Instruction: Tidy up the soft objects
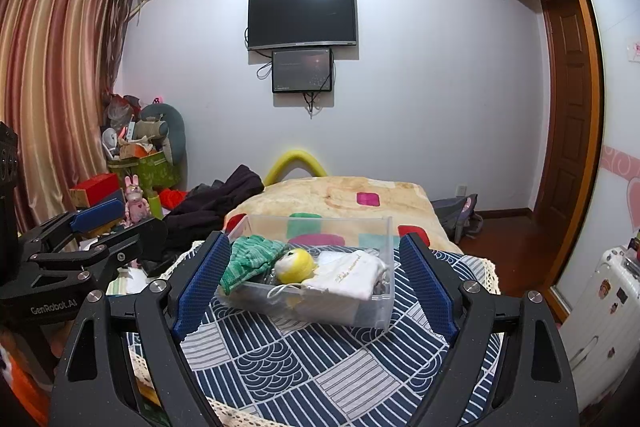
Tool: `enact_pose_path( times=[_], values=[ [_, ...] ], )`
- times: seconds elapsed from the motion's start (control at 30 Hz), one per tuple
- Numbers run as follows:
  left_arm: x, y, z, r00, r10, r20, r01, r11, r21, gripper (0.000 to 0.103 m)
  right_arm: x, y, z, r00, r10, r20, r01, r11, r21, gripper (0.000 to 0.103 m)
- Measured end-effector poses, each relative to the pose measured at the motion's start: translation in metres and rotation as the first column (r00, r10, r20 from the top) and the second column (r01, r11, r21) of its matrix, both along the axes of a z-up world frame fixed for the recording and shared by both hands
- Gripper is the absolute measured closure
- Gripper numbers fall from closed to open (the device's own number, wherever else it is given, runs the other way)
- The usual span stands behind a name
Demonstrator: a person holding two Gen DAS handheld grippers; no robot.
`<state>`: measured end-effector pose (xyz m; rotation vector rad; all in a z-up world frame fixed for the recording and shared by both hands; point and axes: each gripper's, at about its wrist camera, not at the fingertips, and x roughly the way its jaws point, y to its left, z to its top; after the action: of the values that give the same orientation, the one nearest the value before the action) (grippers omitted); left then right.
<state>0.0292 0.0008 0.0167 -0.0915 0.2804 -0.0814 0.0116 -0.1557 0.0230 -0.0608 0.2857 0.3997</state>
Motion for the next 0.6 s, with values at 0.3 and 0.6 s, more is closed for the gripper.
enact_pose_path(
  times=[0.3,0.6],
  values=[
    [-0.0007,-0.0008,-0.0004,1.000,0.003,-0.002,-0.003,1.000,-0.004,0.009,-0.0010,0.0001,0.0007,1.000,0.000,0.000,0.000,1.000,0.000,0.018],
    [0.0026,0.0002,-0.0027,1.000,0.002,-0.018,-0.002,1.000,-0.014,0.009,-0.0021,-0.0003,0.0013,1.000,0.001,-0.001,-0.001,1.000,0.001,0.018]
  ],
)
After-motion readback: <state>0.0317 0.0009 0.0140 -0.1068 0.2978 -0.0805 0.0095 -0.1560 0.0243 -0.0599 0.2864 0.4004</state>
